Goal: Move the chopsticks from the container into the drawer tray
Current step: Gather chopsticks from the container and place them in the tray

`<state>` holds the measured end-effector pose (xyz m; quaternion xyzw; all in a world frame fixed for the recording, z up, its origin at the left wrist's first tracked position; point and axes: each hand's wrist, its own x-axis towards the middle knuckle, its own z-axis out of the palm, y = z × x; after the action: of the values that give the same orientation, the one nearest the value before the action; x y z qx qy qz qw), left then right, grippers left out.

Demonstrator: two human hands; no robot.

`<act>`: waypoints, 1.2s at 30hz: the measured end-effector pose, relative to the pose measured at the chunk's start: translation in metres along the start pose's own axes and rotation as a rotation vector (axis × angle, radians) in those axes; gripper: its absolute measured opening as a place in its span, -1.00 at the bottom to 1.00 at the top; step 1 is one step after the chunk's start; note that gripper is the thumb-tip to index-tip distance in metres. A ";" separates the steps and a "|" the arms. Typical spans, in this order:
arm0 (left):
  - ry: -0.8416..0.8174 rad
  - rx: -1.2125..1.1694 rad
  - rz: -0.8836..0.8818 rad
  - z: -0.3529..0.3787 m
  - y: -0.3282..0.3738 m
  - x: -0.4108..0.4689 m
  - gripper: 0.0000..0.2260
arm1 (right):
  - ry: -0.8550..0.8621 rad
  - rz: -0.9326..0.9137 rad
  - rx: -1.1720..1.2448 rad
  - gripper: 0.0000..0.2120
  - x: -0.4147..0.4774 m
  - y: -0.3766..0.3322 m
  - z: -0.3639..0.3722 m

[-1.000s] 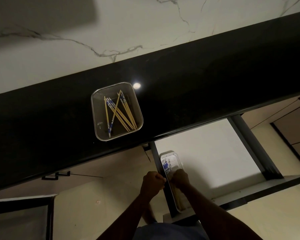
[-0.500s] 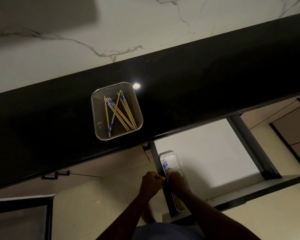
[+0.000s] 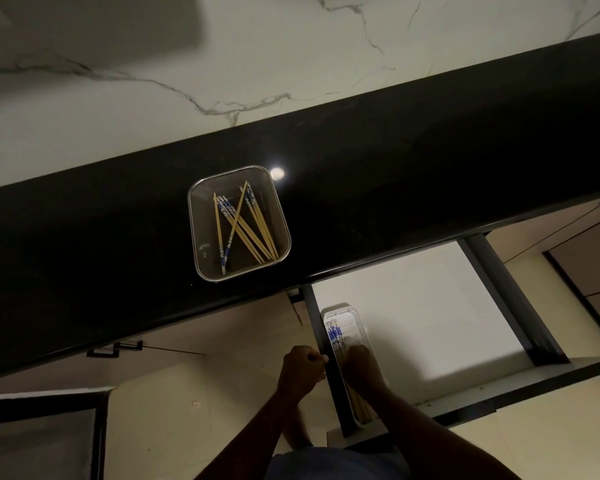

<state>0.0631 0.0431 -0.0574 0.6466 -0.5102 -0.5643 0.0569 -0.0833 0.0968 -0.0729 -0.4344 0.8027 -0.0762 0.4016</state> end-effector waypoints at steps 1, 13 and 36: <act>-0.005 -0.008 -0.002 0.000 -0.001 0.000 -0.81 | -0.005 0.008 -0.016 -0.71 0.000 -0.001 -0.001; -0.016 -0.021 -0.016 -0.005 0.001 -0.002 -0.80 | 0.058 0.015 -0.063 -0.71 0.000 -0.004 0.000; 0.396 -0.388 0.418 -0.171 0.104 0.021 -0.81 | 0.234 -0.439 0.377 -0.93 0.024 -0.223 -0.125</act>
<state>0.1328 -0.1072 0.0568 0.6024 -0.4938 -0.4904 0.3910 -0.0374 -0.0864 0.1013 -0.5033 0.7023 -0.3582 0.3537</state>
